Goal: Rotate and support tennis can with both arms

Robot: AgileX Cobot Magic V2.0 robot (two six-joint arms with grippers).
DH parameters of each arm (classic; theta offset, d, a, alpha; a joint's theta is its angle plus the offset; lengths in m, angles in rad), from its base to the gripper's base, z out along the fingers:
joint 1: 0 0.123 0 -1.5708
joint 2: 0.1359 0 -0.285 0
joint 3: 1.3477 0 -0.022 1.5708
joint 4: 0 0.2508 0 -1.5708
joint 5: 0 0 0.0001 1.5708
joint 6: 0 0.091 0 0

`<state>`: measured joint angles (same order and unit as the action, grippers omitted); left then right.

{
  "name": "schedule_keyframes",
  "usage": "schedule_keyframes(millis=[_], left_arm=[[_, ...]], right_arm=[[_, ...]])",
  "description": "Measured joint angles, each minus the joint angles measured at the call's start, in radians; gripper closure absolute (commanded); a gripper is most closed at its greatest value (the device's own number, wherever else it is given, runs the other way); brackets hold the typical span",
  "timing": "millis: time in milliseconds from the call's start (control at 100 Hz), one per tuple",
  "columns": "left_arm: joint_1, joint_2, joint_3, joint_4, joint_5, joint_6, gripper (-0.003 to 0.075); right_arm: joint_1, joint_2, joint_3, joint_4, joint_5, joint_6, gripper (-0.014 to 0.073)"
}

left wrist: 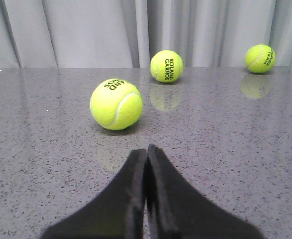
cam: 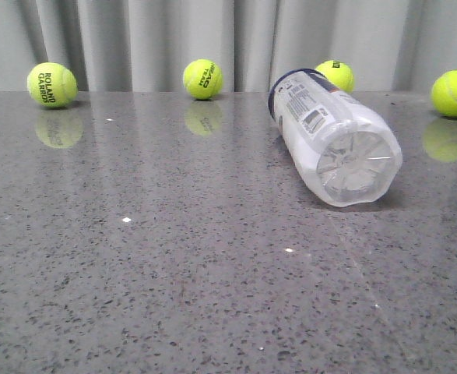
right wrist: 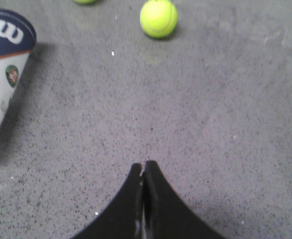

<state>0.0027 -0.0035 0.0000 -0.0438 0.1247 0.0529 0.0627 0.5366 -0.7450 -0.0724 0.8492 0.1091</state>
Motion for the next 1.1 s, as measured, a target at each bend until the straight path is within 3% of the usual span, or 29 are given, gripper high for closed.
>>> schedule_keyframes(millis=[90, 260, 350, 620, 760, 1100], left_arm=[[0.0, 0.0, 0.0, 0.0, 0.0, 0.0, 0.074], [0.0, 0.0, 0.0, 0.0, 0.0, 0.0, 0.074], [0.0, 0.0, 0.0, 0.0, 0.0, 0.0, 0.074], [0.0, 0.0, 0.0, 0.0, 0.0, 0.0, 0.074], [0.0, 0.0, 0.0, 0.0, 0.0, 0.0, 0.074], [0.0, 0.0, 0.0, 0.0, 0.0, 0.0, 0.074]], right_arm=[[0.0, 0.096, -0.052, 0.002, 0.047, -0.002, 0.0442], [0.0, 0.231, -0.109, 0.002, 0.105, -0.002, 0.0042], [0.0, 0.277, -0.13, 0.002, 0.124, -0.002, -0.0076], [0.0, 0.308, -0.171, 0.021, 0.136, -0.002, -0.0052], [0.005, 0.345, -0.226, 0.104, 0.174, -0.004, -0.0052], [0.187, 0.606, -0.45, 0.208, 0.245, 0.009, -0.0052]])
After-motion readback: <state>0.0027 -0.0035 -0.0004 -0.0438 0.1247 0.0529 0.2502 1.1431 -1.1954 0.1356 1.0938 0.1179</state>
